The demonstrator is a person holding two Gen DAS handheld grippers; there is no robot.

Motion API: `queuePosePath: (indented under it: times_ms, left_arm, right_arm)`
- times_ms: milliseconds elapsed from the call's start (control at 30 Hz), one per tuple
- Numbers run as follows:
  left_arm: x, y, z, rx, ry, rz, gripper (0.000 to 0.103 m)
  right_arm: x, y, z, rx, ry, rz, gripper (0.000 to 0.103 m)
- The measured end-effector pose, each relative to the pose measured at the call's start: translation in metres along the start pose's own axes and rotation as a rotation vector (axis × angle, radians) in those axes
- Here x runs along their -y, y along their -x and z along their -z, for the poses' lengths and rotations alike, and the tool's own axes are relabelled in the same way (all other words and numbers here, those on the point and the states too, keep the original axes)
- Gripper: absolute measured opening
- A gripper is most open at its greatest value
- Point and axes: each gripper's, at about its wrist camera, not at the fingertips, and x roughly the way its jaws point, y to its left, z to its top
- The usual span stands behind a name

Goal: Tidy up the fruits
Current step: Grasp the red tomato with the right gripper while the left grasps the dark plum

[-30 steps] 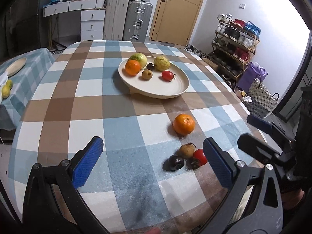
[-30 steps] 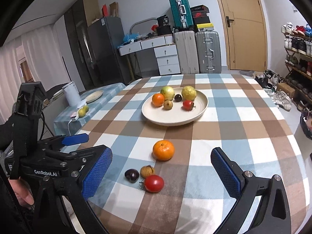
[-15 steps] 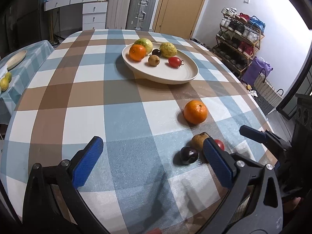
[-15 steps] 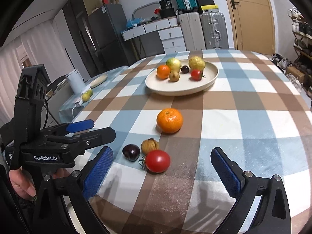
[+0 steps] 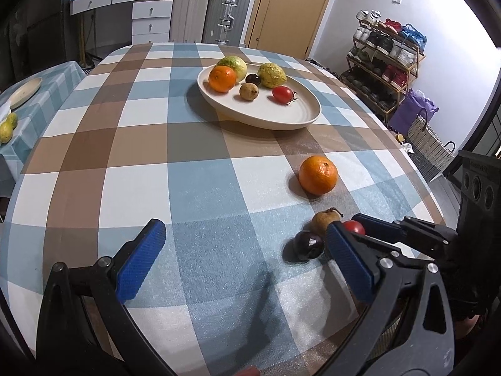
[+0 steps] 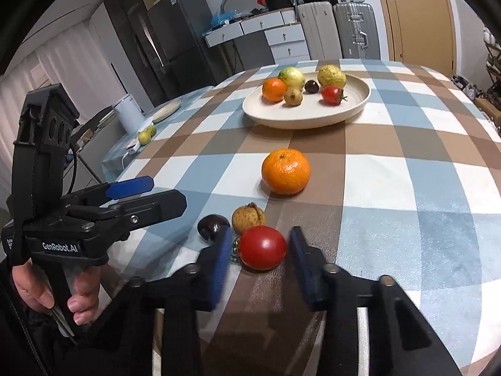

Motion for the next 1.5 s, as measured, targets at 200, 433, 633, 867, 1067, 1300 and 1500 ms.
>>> queuePosePath:
  times_ms: [200,433,633,867,1067,1300,1500]
  left_arm:
    - [0.005,-0.006,0.002,-0.029,-0.014,0.031,0.102]
    - [0.022,-0.017,0.006,-0.072,-0.063,0.057,0.102]
    - [0.036,-0.023,0.009,-0.082,-0.123,0.054,0.102]
    - [0.041,-0.027,0.009,-0.092,-0.148,0.059,0.101]
    - [0.043,-0.029,0.008,-0.096,-0.156,0.077,0.090]
    - [0.038,-0.028,0.008,-0.099,-0.138,0.108,0.061]
    - [0.034,-0.027,0.009,-0.095,-0.128,0.129,0.043]
  right_arm:
    - [0.002,0.007,-0.001,0.028,-0.001,-0.030,0.032]
    - [0.015,0.022,-0.007,0.086,-0.030,-0.020,0.032]
    - [0.028,0.028,-0.009,0.105,-0.052,-0.020,0.032]
    - [0.037,0.030,-0.007,0.121,-0.068,-0.025,0.032]
    - [0.042,0.032,-0.004,0.128,-0.082,-0.027,0.032]
    - [0.044,0.034,-0.002,0.136,-0.090,-0.027,0.032]
    - [0.042,0.035,-0.002,0.138,-0.086,-0.024,0.032]
